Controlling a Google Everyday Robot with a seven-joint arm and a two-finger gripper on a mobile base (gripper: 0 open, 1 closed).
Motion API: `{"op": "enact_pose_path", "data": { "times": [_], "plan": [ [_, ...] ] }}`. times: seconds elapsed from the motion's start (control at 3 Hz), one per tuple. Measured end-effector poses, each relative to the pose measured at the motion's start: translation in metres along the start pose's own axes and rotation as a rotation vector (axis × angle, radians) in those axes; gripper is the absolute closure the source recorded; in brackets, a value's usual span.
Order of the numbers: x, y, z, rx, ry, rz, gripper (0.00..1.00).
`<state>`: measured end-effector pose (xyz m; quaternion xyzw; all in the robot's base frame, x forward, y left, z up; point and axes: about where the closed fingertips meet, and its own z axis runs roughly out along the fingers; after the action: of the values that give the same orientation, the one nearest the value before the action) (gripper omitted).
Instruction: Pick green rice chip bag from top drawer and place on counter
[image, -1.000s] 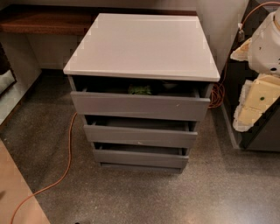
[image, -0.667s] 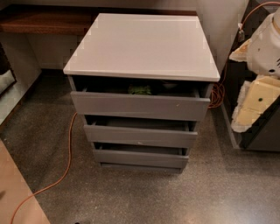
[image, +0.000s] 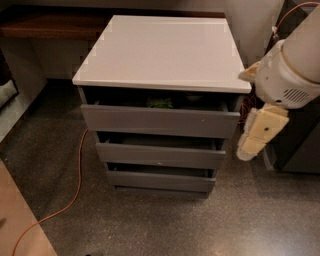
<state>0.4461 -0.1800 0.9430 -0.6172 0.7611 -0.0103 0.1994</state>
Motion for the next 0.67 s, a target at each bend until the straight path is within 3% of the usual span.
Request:
{"op": "enact_pose_path", "data": {
  "times": [0.33, 0.67],
  "plan": [
    [-0.018, -0.011, 0.043, 0.008, -0.095, -0.05, 0.0],
    [-0.027, -0.02, 0.072, 0.011, -0.138, -0.088, 0.0]
  ]
}}
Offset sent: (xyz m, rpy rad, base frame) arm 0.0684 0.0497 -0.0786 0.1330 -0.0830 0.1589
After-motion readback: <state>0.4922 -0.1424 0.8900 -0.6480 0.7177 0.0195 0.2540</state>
